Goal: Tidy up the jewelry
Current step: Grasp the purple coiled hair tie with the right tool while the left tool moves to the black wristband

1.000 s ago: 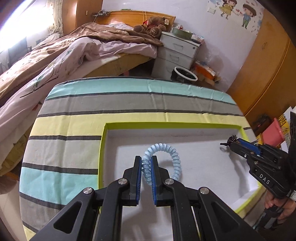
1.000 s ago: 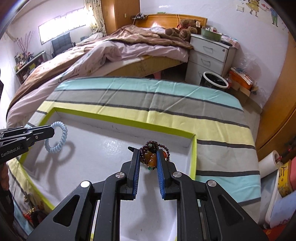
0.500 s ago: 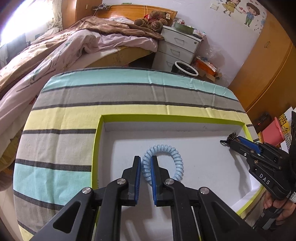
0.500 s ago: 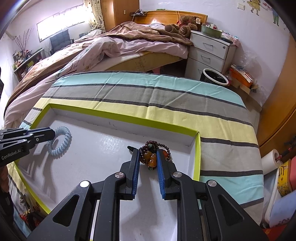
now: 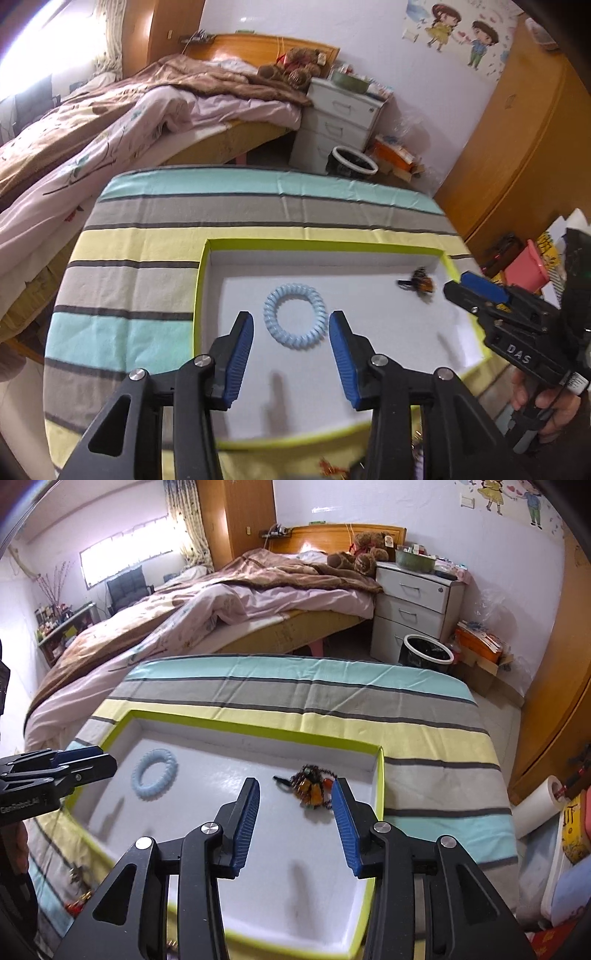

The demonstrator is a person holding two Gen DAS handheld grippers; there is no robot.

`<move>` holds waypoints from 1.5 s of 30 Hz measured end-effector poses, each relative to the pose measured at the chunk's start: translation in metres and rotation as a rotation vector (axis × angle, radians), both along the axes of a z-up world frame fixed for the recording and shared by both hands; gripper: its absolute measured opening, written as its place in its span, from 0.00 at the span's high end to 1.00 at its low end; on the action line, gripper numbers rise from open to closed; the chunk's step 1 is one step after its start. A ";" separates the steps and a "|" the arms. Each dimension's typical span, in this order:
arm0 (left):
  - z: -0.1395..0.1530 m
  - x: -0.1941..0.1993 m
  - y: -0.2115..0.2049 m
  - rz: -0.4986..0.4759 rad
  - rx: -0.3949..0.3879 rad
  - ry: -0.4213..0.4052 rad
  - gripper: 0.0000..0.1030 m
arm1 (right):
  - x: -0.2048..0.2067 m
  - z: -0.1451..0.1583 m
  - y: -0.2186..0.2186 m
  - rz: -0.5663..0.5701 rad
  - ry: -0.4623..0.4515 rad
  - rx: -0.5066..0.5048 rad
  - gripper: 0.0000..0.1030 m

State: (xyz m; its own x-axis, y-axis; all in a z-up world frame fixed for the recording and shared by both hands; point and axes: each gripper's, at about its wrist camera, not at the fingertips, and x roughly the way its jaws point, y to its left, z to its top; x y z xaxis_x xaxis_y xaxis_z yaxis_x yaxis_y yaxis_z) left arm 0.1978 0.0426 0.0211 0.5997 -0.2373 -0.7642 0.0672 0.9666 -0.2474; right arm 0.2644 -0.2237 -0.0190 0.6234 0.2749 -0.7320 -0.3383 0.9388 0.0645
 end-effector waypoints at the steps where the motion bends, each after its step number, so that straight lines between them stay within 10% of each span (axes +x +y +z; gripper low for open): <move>1: 0.004 -0.008 0.001 0.004 -0.003 -0.010 0.59 | -0.006 0.002 -0.002 -0.001 -0.003 0.010 0.60; 24: 0.010 -0.127 0.005 0.012 -0.020 -0.049 0.58 | -0.119 -0.015 -0.004 0.187 0.035 0.062 0.60; 45: -0.004 -0.146 0.013 0.034 -0.046 -0.014 0.58 | -0.126 -0.038 0.016 0.261 0.080 -0.043 0.69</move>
